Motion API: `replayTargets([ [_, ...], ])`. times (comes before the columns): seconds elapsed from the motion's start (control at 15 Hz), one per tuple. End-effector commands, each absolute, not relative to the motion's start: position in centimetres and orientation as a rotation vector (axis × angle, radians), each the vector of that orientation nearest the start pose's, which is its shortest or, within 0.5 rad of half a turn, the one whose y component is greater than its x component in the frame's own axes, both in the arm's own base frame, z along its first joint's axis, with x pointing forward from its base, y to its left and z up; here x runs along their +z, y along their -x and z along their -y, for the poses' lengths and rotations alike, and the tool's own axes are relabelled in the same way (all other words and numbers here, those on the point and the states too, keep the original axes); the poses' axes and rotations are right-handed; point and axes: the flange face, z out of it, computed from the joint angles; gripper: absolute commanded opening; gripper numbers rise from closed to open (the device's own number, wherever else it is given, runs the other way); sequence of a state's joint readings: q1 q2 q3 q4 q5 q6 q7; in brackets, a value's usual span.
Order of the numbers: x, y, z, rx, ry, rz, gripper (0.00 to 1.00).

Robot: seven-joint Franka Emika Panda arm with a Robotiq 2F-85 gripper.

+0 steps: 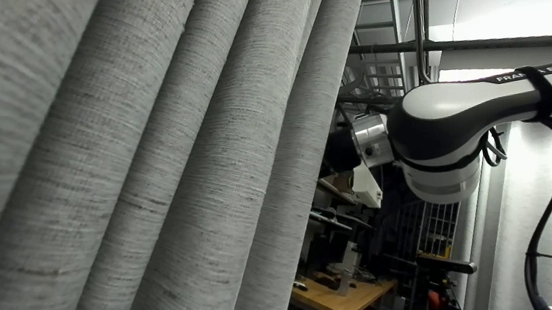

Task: Draw the curtains open

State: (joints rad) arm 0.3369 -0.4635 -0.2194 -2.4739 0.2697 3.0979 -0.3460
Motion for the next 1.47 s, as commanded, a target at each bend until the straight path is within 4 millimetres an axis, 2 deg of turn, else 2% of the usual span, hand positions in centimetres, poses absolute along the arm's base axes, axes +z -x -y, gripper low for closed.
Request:
replayTargets([
  [0.0,58.3,-46.8,-2.5,-1.439,2.558,0.279,0.65],
  [0.4,57.6,-48.2,-2.7,-1.312,2.578,0.355,0.18],
  [0.6,57.6,-48.6,-2.4,-1.298,2.579,0.358,0.0],
  [1.4,55.8,-48.2,2.4,-1.327,2.629,0.282,0.0],
])
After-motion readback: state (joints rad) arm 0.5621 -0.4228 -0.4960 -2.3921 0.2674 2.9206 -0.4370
